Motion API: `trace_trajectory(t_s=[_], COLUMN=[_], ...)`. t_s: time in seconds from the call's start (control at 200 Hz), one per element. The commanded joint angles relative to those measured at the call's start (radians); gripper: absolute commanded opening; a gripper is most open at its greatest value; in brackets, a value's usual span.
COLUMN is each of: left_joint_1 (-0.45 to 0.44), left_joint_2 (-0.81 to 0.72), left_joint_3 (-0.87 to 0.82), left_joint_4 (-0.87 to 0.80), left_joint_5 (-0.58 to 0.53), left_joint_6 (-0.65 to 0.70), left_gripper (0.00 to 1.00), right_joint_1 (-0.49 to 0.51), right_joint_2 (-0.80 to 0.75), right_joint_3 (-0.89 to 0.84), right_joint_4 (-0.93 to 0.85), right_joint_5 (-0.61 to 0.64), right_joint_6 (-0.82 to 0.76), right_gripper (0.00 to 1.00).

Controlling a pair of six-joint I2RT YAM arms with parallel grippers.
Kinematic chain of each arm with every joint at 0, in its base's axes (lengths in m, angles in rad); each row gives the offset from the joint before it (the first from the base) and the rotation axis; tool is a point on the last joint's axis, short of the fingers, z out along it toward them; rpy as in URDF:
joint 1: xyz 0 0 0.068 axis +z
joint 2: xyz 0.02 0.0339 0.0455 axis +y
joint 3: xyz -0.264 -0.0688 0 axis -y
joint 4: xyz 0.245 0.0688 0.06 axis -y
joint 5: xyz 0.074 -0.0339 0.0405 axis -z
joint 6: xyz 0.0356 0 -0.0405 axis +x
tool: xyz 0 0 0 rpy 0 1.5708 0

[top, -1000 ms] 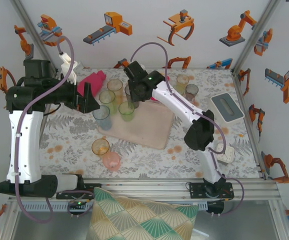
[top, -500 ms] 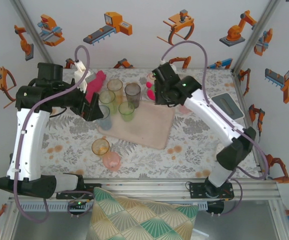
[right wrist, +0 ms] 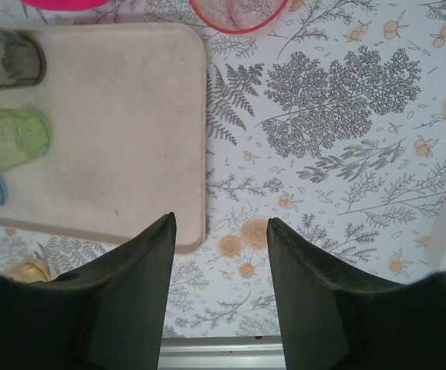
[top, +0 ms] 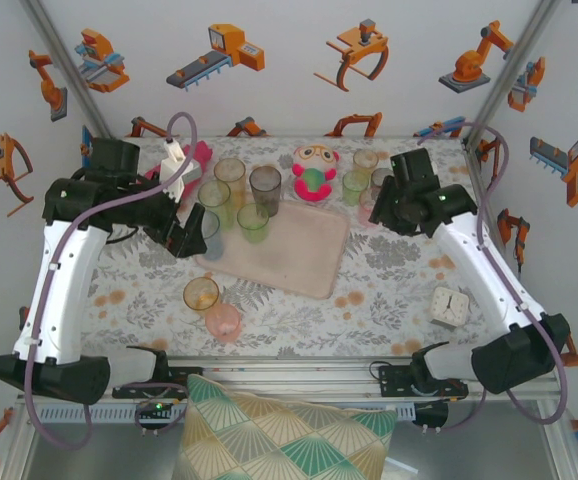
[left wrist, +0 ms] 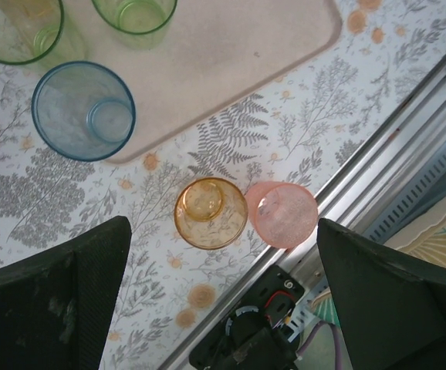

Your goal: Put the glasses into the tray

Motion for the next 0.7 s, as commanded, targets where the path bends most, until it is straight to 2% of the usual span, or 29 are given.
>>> trace_trajectory(t_s=[0.0,0.155,0.491,0.696], left_joint_1=[-0.003,-0.003,-0.003,-0.004], left_joint_2=[-0.027,-0.037,-0.033,-0.032], left_joint_3=[-0.017,-0.025,-0.007,-0.014], left_joint_4=[0.002,0.002,0.004,0.006], left_joint_5=[-0.080,-0.056,-0.032,-0.019], left_joint_6=[0.014,0.006,-0.018,-0.028], left_gripper=[1.00,0.97,0.97,0.97], right_joint_1=[-0.044,-0.109,-0.178,-0.185], right_joint_2=[0.002,0.056,0.136,0.208], right_joint_3=[-0.017,0.008,0.036,0.060], right_joint_4=[0.022,-0.003,0.002,0.032], right_joint_5=[-0.089,-0.145,-0.098,-0.088], right_joint_6=[0.000,-0.043,-0.097,-0.122], right_gripper=[0.50,0.50,0.51,0.51])
